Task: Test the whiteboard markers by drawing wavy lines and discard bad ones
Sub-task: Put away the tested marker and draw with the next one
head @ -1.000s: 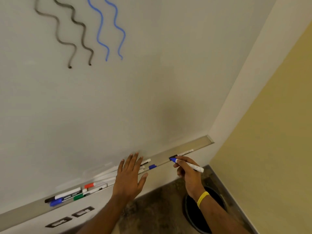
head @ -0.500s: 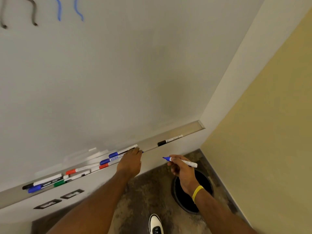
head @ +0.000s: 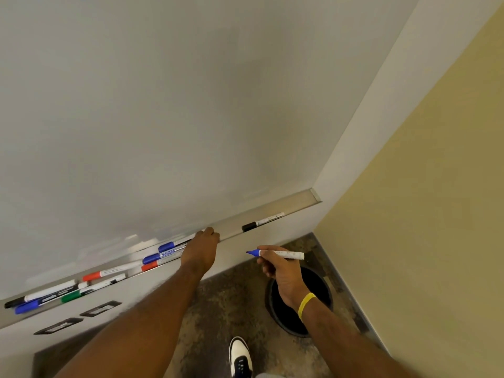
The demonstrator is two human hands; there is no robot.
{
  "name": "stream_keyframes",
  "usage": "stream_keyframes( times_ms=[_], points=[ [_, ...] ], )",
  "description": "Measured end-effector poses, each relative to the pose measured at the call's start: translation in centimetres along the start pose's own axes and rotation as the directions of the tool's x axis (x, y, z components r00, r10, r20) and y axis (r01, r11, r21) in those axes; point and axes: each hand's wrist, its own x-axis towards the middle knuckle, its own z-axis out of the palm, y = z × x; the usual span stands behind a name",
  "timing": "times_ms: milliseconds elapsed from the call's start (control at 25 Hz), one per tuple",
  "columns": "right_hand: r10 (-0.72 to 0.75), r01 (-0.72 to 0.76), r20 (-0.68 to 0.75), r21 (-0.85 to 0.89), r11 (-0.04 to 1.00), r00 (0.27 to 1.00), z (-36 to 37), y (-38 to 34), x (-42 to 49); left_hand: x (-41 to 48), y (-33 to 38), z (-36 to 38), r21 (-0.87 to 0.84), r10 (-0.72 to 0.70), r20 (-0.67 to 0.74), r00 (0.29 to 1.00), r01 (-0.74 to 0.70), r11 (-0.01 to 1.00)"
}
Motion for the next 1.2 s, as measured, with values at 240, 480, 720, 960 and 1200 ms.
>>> stream_keyframes(
  times_ms=[240,480,720,960,1200],
  points=[
    [-0.014,0.011,-0.056,-0.054,0.998,0.998,-0.4,-0.2,1.1,0.3,-0.6,0.4,-0.053,0.010,0.001,1.000,-0.010,0.999],
    [-0.024,0.021,-0.069,-0.039,0.999,0.997,0.7,-1.8,2.0,-1.5,1.2,-1.5,-0.677,-0.171,-0.068,0.983,0.080,0.732],
    [-0.075,0.070,-0.035,-0.126,0.990,0.997,3.1,-1.9,1.7,-5.2,4.2,-3.4,-0.932,-0.173,0.100,0.980,0.153,0.328],
    [-0.086,0.092,0.037,-0.211,0.973,0.996,4.0,-1.1,1.5,-6.3,5.0,-4.2,-0.924,-0.180,0.080,0.980,0.140,0.355],
    [-0.014,0.026,0.060,-0.208,0.978,0.998,3.4,0.0,1.1,-7.4,5.3,-3.8,-0.906,-0.188,0.055,0.981,0.128,0.404]
  ],
)
